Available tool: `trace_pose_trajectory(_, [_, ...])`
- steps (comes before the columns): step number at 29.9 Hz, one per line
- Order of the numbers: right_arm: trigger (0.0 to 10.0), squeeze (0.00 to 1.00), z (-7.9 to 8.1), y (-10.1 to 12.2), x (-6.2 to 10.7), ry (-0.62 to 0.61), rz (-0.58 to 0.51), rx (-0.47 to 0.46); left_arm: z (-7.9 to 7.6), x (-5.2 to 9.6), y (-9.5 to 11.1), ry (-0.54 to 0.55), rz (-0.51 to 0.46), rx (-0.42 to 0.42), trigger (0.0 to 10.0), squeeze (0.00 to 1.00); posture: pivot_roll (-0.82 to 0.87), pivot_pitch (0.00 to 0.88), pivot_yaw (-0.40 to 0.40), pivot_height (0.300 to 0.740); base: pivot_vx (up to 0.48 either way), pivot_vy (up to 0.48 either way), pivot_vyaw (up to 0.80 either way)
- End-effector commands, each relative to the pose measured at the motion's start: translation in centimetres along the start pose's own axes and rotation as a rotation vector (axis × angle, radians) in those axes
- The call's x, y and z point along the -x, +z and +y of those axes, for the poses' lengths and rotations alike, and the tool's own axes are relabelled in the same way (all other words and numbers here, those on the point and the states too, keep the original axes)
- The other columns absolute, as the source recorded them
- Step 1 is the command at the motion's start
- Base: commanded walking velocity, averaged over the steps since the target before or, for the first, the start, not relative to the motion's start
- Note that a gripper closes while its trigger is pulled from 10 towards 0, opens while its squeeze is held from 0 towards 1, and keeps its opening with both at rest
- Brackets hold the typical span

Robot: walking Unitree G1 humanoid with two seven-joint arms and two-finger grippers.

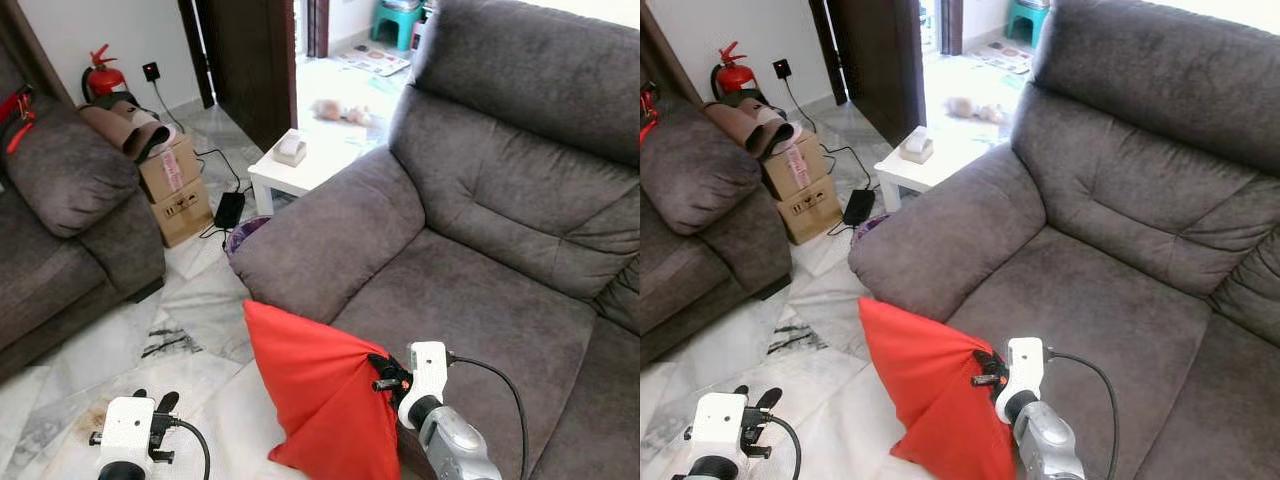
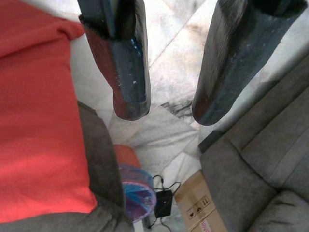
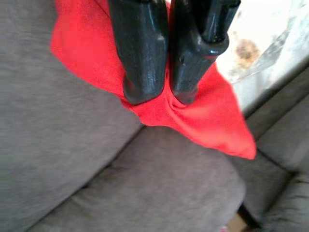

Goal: Move the pillow to the sofa from floor

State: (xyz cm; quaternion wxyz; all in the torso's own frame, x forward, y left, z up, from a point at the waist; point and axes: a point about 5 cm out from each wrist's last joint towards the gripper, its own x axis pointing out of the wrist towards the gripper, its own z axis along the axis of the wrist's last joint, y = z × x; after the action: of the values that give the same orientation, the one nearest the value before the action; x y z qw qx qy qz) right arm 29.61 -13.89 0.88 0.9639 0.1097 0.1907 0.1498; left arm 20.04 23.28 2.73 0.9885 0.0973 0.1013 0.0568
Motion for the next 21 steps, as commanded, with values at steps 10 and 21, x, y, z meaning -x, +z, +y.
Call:
trace_pose_trajectory(10, [10.0, 0.00, -2.6, 2.2, 0.1, -0.167, -0.053, 0.051, -0.2, 0.3, -0.5, -0.119, 0.065, 0.010, 10.0, 0.00, 0.19, 0.111, 0.019, 0.740, 0.000, 0.000, -0.79])
trace_pose_trajectory(21, [10.0, 0.00, -2.6, 2.3, 0.1, -0.185, -0.060, 0.049, 0.1, 0.1, -0.2, -0.086, 0.056, 0.046, 10.0, 0.00, 0.19, 0.111, 0.021, 0.740, 0.000, 0.122, -0.79])
